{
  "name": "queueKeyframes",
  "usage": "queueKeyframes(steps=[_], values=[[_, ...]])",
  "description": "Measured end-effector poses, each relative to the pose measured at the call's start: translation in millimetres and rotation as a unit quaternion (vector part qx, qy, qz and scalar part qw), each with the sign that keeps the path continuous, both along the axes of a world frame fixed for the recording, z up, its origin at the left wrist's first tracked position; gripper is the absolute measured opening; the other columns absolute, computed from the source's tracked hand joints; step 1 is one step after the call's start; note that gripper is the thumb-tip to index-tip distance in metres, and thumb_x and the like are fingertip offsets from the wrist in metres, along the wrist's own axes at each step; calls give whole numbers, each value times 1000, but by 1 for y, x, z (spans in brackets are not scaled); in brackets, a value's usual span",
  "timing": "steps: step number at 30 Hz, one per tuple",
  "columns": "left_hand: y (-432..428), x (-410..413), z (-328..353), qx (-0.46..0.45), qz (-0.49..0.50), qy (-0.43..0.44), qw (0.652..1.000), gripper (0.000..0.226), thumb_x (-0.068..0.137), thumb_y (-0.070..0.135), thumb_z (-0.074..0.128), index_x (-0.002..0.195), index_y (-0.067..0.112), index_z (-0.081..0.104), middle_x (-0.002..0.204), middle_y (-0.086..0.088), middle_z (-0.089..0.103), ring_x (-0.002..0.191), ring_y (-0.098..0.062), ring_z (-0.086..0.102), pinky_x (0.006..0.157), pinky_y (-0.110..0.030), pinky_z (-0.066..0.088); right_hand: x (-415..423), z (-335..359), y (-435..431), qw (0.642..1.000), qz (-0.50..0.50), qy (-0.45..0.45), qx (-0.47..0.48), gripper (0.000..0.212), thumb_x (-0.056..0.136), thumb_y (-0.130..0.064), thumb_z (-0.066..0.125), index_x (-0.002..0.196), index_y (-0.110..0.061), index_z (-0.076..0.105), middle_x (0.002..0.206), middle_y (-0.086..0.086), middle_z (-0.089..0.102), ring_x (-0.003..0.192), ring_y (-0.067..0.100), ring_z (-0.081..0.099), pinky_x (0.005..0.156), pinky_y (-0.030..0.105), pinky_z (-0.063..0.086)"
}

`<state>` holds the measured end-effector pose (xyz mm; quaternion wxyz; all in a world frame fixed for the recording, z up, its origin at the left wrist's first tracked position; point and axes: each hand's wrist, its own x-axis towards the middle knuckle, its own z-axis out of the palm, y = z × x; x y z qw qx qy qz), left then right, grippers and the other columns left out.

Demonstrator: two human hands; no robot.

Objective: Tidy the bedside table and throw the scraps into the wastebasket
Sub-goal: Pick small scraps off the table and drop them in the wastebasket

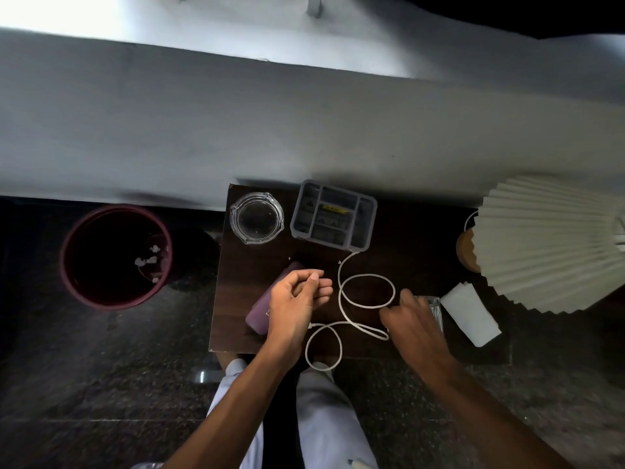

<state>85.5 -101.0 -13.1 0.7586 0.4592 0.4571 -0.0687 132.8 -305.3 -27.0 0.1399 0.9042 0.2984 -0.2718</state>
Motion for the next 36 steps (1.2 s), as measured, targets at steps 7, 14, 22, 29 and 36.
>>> queueKeyframes(steps=[7,14,22,29,36], values=[[5,-6,9,-14,-14,3,1000,13,101,9,57,102,9,70,84,-4,78,76,-10,72,69,-18,60,7,45,10,998,-60,12,10,12,82,-19,76,91,-26,71,88,0,66,93,18,53,81,34,44],[10,-2,19,-6,-38,-23,999,12,99,8,61,100,13,72,87,-5,78,77,-10,73,71,-20,59,23,80,42,924,-260,6,281,27,94,-14,63,120,-20,69,97,-2,67,97,16,55,75,28,47],[25,5,42,-32,-31,-86,995,20,102,14,58,112,8,74,104,-16,78,93,-19,75,83,-25,61,28,87,116,847,-322,27,422,15,93,-12,63,97,-20,75,95,-8,68,84,-11,57,73,-2,39],[56,-1,51,-59,50,-73,994,19,97,23,66,96,12,81,99,-20,78,92,-25,76,82,-29,63,16,89,162,843,-299,57,443,12,90,-13,67,96,-21,75,92,-7,70,83,-2,64,72,3,45],[96,-19,37,-53,68,-54,995,31,77,33,84,97,10,81,101,-22,78,102,-40,74,93,-49,58,-6,85,197,801,-359,61,475,6,84,-14,75,88,-17,72,80,-10,73,76,2,69,72,23,57]])
